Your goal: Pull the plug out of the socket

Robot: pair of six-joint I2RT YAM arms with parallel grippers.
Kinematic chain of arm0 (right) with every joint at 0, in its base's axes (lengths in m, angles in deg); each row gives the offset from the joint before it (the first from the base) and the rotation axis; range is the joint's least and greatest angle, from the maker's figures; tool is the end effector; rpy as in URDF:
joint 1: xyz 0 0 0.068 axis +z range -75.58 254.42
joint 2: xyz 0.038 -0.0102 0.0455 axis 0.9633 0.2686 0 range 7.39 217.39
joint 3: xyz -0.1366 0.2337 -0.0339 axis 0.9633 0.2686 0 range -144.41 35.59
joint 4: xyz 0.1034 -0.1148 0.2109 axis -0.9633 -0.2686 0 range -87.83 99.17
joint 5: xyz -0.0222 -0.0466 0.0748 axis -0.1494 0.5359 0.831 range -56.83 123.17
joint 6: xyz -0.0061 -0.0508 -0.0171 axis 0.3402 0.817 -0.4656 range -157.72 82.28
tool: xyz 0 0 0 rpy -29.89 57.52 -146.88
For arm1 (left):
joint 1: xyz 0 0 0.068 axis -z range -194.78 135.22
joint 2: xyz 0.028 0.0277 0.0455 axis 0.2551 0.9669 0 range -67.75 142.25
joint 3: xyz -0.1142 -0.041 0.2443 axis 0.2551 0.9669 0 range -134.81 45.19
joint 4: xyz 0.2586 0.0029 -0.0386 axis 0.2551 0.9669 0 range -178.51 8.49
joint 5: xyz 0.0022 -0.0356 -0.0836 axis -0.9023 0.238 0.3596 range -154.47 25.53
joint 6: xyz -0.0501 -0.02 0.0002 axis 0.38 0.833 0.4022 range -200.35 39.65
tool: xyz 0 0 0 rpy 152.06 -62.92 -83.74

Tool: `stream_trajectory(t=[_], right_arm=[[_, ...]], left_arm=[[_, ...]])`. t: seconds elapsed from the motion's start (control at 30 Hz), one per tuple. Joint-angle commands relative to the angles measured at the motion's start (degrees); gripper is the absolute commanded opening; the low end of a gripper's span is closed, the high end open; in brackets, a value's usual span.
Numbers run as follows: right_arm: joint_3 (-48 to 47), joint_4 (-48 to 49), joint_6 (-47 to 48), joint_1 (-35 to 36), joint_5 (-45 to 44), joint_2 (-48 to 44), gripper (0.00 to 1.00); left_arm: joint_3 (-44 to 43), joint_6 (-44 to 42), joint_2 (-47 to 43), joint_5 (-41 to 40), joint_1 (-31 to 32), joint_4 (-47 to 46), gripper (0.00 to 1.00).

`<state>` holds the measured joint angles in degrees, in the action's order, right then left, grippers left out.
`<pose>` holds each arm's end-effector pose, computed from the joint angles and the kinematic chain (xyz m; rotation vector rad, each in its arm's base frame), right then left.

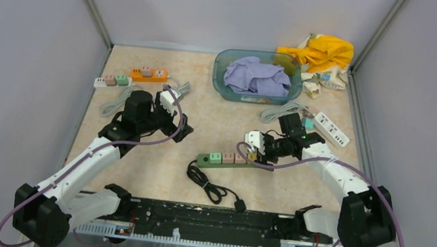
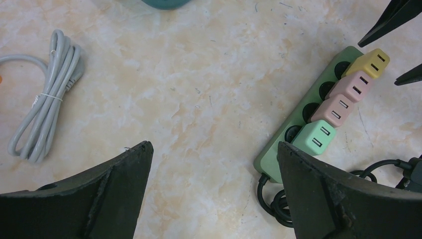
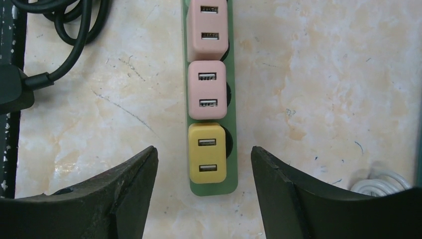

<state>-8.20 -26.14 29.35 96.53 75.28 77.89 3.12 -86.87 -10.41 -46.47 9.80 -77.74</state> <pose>0.1994 0.1067 0.2171 -1.8142 1.5187 0.6134 0.2016 -0.1042 0.2817 0.7375 1.9018 -0.5164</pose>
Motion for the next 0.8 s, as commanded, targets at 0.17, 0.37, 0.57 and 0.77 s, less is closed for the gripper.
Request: stream_trajectory(t=[0.17,0.37,0.57,0.77], right_arm=[[0.3,0.7,4.1,3.2,-3.4,2.0,0.59],[0.7,2.5,3.2,5.0,-6.2,3.3,0.49],[0.5,3.0,2.6,5.4,-7.6,3.9,0.33],[0.3,2.8,2.7,5.6,-8.1,3.9,0.17]], left_arm=[[0.5,-0.9,0.1,0.9,-0.5,-0.1,1.00],[0.5,-0.9,0.2,1.1,-0.4,-0.2,1.00],[0.6,-0.9,0.1,1.2,-0.5,-0.2,1.00],[0.6,-0.9,-0.1,1.8,-0.4,-0.3,1.00]])
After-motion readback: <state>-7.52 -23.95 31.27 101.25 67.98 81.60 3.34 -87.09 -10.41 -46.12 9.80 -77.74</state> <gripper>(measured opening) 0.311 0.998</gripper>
